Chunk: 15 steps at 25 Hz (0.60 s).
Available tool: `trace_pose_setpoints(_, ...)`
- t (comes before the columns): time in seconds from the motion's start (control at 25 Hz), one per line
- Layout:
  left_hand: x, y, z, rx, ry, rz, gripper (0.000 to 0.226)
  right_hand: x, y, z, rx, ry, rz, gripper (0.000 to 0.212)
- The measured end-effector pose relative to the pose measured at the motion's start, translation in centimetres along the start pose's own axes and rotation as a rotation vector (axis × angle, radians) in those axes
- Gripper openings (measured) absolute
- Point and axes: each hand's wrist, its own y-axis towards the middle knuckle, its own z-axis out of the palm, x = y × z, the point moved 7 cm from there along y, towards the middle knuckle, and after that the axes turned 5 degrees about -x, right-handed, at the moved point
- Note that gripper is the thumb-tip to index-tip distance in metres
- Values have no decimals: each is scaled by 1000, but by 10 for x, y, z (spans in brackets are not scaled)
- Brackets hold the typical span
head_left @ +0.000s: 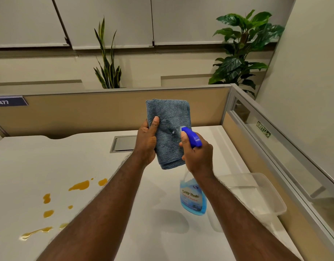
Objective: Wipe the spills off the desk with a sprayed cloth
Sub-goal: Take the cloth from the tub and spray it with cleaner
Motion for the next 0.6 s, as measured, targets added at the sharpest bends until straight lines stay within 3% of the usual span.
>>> trace_pose_setpoints(0.2, 1, 2, -5, -1, -7, 10, 35, -2, 1, -2, -46, -1, 3, 47)
trace_pose_setpoints(0.44, 1, 0, -11, -38, -58, -21, 30, -5, -7, -13, -84, 94, 34, 12)
trace_pose_setpoints(0.6, 10, -2, -25, -91, -139, -59, 23, -13, -13, -19, -139, 124, 52, 13)
